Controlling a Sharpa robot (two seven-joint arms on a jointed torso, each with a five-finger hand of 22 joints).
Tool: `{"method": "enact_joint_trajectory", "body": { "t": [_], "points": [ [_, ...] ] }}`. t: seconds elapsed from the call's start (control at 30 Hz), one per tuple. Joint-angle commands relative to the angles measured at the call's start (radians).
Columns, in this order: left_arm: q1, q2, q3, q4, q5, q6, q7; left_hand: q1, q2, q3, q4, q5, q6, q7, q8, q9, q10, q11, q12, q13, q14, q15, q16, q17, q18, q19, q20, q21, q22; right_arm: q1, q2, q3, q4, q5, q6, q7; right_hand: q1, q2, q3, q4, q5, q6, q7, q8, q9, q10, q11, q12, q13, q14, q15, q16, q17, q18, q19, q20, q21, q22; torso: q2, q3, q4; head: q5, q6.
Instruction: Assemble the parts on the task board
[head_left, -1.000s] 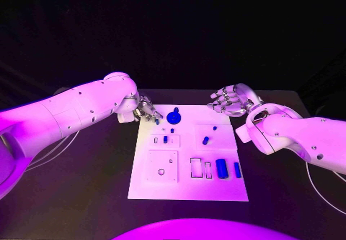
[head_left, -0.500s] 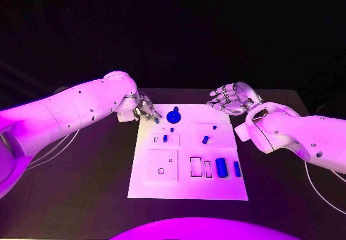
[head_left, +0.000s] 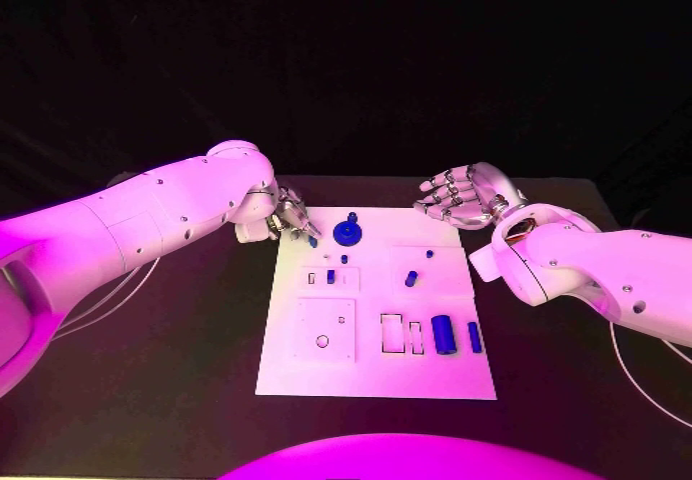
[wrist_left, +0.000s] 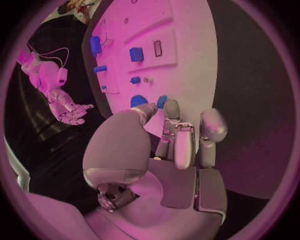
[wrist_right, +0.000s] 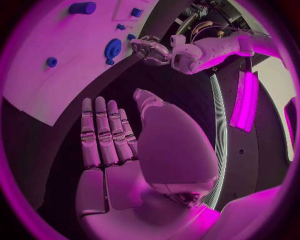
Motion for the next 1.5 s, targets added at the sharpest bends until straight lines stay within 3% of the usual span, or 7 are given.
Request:
{"method": "enact_joint_trajectory", "body": {
  "t": [0.03, 0.13, 0.3, 0.53, 0.67, 1.17, 1.5],
  "points": [
    [-0.001, 0.005, -0.001, -0.004, 0.005, 0.021, 0.004, 0.013, -0.001, 0.009, 0.001, 0.003, 0.004, -0.006, 0.003, 0.001, 0.001, -0.008, 0.005, 0.002, 0.055, -0.007, 0.007, 0.089, 0.01, 0.003, -0.005, 0.005, 0.002, 0.0, 0.0, 0.0, 0.001, 0.0, -0.001, 0.017, 0.009, 0.0, 0.005, 0.001, 0.003, -0.009, 0.042, 0.001, -0.001, -0.001, 0.008, -0.004, -0.001, 0.004, 0.003, -0.005, -0.001, 0.007, -0.003, 0.001, -0.002, -0.001, 0.001, 0.0001, -0.0008, -0.001, -0.001],
    [-0.002, 0.005, -0.001, -0.003, 0.006, 0.022, 0.004, 0.018, -0.002, 0.017, -0.004, 0.003, 0.005, -0.007, 0.005, 0.001, 0.002, -0.008, 0.004, 0.001, 0.056, -0.008, 0.008, 0.09, 0.01, 0.003, -0.005, 0.005, 0.002, 0.0, 0.0, 0.0, 0.001, 0.0, -0.001, 0.017, 0.009, 0.0, 0.005, 0.001, 0.003, -0.009, 0.042, 0.001, -0.001, -0.001, 0.008, -0.004, -0.001, 0.004, 0.003, -0.005, -0.001, 0.007, -0.003, 0.001, -0.002, -0.001, 0.0, -0.0002, -0.0005, -0.002, -0.002],
    [-0.002, 0.003, -0.001, 0.004, 0.005, 0.023, 0.004, 0.08, -0.023, 0.154, -0.099, 0.012, -0.006, -0.003, 0.021, 0.01, 0.013, -0.008, -0.005, -0.009, 0.058, -0.011, 0.011, 0.096, 0.008, 0.009, -0.01, 0.012, 0.013, 0.0, 0.0, 0.0, 0.002, 0.0, -0.001, 0.017, 0.009, 0.0, 0.005, 0.001, 0.005, -0.008, 0.042, 0.001, -0.001, 0.0, 0.008, -0.005, -0.004, 0.005, 0.003, -0.006, -0.003, 0.007, -0.003, 0.001, -0.002, -0.004, 0.0, 0.0003, 0.0004, -0.002, -0.004],
    [-0.004, -0.016, -0.001, 0.037, 0.012, -0.022, 0.01, 0.022, -0.059, 0.308, -0.176, 0.028, 0.005, 0.003, 0.051, 0.026, 0.044, -0.006, 0.008, 0.001, 0.063, -0.007, 0.017, 0.108, 0.005, 0.021, -0.005, 0.029, 0.037, 0.0, 0.0, 0.0, 0.001, 0.001, -0.002, 0.019, 0.008, 0.0, 0.005, 0.001, 0.009, -0.008, 0.043, 0.001, -0.002, 0.001, 0.009, -0.006, -0.008, 0.006, 0.003, -0.009, -0.006, 0.007, -0.002, 0.002, -0.002, -0.008, -0.001, 0.0, 0.0005, -0.001, -0.005],
    [-0.005, -0.038, 0.002, 0.068, 0.016, -0.055, 0.021, -0.014, -0.089, 0.367, -0.21, 0.074, 0.034, -0.006, 0.055, 0.03, 0.083, -0.014, 0.033, 0.035, 0.067, -0.015, 0.021, 0.117, -0.001, 0.041, -0.012, 0.049, 0.068, -0.001, -0.001, 0.0, -0.002, 0.003, -0.011, 0.022, 0.008, 0.0, 0.007, 0.0, 0.014, -0.006, 0.043, 0.001, -0.003, 0.001, 0.009, -0.007, -0.013, 0.007, 0.004, -0.012, -0.01, 0.007, -0.002, 0.002, -0.002, -0.013, -0.003, -0.0003, 0.0008, 0.0, -0.008],
    [-0.004, -0.17, 0.01, 0.269, 0.079, -0.186, 0.026, -0.059, -0.119, 0.397, -0.236, 0.162, 0.081, -0.021, 0.038, 0.035, 0.145, -0.029, 0.068, 0.101, 0.069, -0.028, 0.021, 0.115, -0.011, 0.074, -0.025, 0.079, 0.119, -0.001, -0.008, 0.0, -0.008, 0.01, -0.027, 0.029, 0.009, -0.003, 0.013, -0.001, 0.051, -0.002, 0.043, 0.001, -0.008, 0.002, 0.01, -0.016, -0.035, 0.013, 0.005, -0.026, -0.027, 0.007, -0.001, 0.003, -0.002, -0.036, -0.004, 0.0018, 0.0031, 0.01, -0.007],
    [-0.01, -0.238, 0.009, 0.378, 0.063, -0.226, 0.02, -0.063, -0.122, 0.398, -0.238, 0.174, 0.086, -0.023, 0.037, 0.037, 0.152, -0.031, 0.074, 0.112, 0.069, -0.03, 0.021, 0.115, -0.013, 0.08, -0.027, 0.084, 0.129, -0.001, -0.013, 0.0, -0.007, 0.012, -0.024, 0.028, 0.008, -0.004, 0.013, -0.001, 0.052, -0.001, 0.044, 0.001, -0.009, 0.001, 0.011, -0.019, -0.039, 0.013, 0.007, -0.029, -0.03, 0.007, -0.001, 0.004, -0.002, -0.04, -0.005, 0.0021, 0.0048, 0.014, -0.012]
  ]
}}
